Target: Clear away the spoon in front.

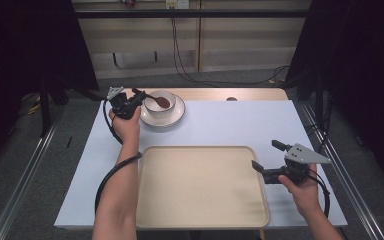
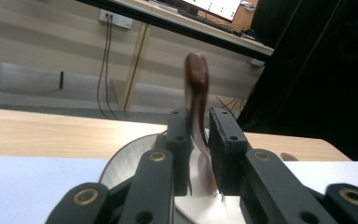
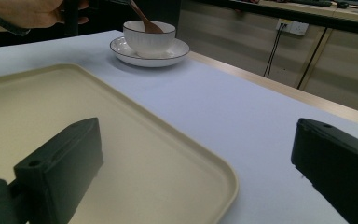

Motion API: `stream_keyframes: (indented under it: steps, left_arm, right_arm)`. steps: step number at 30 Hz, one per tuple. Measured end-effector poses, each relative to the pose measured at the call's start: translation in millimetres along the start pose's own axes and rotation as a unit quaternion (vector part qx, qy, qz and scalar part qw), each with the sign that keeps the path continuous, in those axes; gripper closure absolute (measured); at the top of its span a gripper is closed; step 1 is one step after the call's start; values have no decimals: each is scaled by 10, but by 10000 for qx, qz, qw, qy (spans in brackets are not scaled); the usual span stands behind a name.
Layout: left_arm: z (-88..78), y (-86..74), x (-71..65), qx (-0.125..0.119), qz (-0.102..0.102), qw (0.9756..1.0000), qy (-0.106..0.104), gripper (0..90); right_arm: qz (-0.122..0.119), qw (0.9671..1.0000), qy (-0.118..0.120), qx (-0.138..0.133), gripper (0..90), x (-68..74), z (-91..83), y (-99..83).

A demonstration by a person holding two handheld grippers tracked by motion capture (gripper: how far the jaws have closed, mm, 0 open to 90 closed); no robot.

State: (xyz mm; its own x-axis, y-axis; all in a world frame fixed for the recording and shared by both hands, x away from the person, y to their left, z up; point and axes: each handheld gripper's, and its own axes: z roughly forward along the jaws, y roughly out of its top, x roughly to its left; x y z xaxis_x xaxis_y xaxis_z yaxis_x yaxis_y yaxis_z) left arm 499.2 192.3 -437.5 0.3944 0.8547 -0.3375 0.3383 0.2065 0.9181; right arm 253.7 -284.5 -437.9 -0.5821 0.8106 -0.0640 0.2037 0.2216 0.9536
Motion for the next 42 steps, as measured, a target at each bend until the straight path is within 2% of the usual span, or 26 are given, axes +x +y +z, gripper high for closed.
stream_keyframes:
  steps: [4,5,6,11,12,17,21,25,28,31,34,35,42]
  left_arm:
    - [8,48,-49,47,106,9999,-78,818]
    - [10,60,-59,-1,69,9999,-126,828]
    - [2,78,-64,57,136,9998,-119,837]
    - [-10,138,-116,-29,163,9996,-222,838]
    - [-19,149,-113,4,239,9993,-286,838]
    - [-41,212,-150,-114,163,9994,-300,839]
    - [-59,266,-170,-143,189,9989,-413,840]
    - [-75,299,-186,-144,194,9989,-410,840]
    - [-115,348,-193,-167,181,9984,-506,840]
    - [-151,392,-215,-247,67,9982,-542,840]
    - [-209,442,-209,-208,187,9978,-601,840]
    - [-223,454,-212,-240,128,9979,-586,840]
    - [-357,535,-214,-232,105,9973,-687,840]
  right_arm:
    - [-2,10000,3,-1,17,-2,-1,-1]
    - [-5,10000,4,-3,17,-2,-1,0]
    - [-7,10000,-2,-4,17,-1,-2,1]
    - [-17,10000,-18,-1,17,-6,-3,-1]
    - [-13,10000,-16,-7,17,-5,-4,0]
    - [-16,10000,-13,-23,17,-2,-8,2]
    - [-16,10000,14,-17,17,-1,-2,1]
    - [-11,10000,11,-10,17,-3,-1,0]
    - [-15,10000,3,-16,17,-7,-3,-1]
    - [-11,10000,11,3,17,-1,-2,-3]
    - [-19,10000,19,-8,17,2,3,-1]
    - [-21,10000,17,-13,17,2,3,-1]
    - [25,10000,43,18,13,8,10,-6]
